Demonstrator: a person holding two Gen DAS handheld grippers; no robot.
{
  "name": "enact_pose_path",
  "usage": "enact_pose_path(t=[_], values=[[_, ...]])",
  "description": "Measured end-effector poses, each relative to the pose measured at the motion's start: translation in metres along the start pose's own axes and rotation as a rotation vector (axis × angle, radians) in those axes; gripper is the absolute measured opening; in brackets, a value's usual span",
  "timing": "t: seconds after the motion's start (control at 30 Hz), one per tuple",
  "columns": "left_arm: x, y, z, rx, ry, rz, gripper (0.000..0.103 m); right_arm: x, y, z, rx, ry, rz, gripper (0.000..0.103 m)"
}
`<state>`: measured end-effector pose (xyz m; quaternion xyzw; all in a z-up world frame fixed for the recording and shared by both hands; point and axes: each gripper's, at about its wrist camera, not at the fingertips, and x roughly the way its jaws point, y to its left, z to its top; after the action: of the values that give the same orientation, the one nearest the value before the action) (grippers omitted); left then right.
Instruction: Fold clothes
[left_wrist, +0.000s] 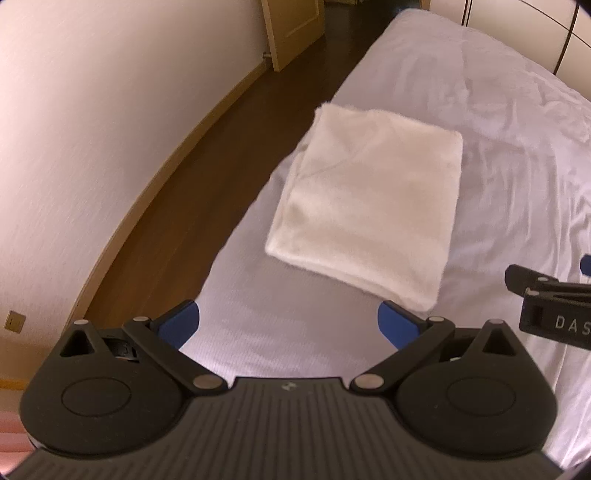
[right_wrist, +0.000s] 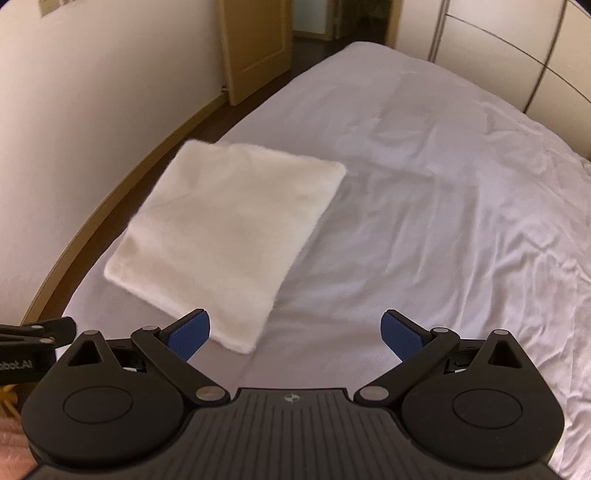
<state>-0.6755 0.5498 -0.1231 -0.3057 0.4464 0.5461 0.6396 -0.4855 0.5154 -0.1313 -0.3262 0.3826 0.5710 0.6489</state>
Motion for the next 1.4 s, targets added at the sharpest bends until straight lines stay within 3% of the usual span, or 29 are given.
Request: enact_pose_path(t=[0.2, 0.83, 1.4], values=[[-0.005, 0.004, -0.007, -0.019, 0.012, -0.008, 0.102, -0.012, -0.011, 0.001, 0.092, 0.017, 0.08, 0.102], [-0.021, -0.007, -0.032, -0.059, 0.087, 0.019, 0.102, -0.013, -0.008, -0.007, 0.019, 0.124, 0.155, 0.102], [-0.011, -0.028, -0.018, -0.018, 0.1, -0.003, 0.102, -0.007, -0.025, 0.001, 0.054, 0.161, 0.149, 0.102]])
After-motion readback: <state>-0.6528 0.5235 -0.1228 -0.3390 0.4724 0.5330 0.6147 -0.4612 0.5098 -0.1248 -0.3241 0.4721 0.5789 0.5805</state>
